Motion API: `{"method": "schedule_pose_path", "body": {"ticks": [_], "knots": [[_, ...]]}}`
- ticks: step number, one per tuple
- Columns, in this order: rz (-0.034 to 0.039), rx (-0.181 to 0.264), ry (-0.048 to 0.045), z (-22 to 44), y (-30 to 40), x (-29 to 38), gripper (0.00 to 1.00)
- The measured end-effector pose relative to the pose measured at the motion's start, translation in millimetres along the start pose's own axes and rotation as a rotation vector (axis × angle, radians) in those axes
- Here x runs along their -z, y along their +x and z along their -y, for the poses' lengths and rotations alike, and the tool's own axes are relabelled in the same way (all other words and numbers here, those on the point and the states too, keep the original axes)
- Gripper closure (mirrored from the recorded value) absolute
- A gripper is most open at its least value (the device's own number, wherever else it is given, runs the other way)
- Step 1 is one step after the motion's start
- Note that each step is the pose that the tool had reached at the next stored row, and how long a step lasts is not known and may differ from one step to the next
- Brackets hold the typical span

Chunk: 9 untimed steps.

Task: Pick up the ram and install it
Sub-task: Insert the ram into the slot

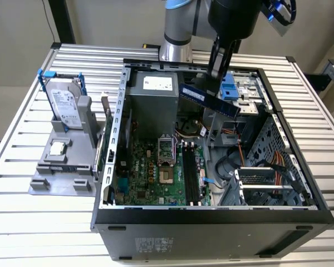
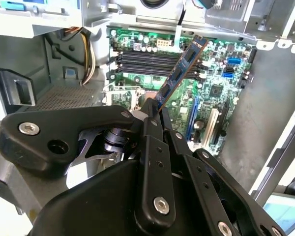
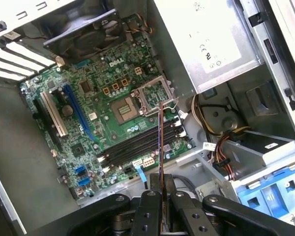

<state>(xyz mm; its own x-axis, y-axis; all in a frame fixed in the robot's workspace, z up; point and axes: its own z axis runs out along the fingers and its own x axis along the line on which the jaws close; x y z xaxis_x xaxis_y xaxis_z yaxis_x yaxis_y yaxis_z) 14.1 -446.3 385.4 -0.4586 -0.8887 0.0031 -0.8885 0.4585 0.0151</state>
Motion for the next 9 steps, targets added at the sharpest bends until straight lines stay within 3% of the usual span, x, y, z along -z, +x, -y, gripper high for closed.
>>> {"method": "schedule_pose_path", "body": {"ticks": [9], "knots": [[0.0009,-0.061,-0.0002,0.0,0.0,0.0,1.0]]}}
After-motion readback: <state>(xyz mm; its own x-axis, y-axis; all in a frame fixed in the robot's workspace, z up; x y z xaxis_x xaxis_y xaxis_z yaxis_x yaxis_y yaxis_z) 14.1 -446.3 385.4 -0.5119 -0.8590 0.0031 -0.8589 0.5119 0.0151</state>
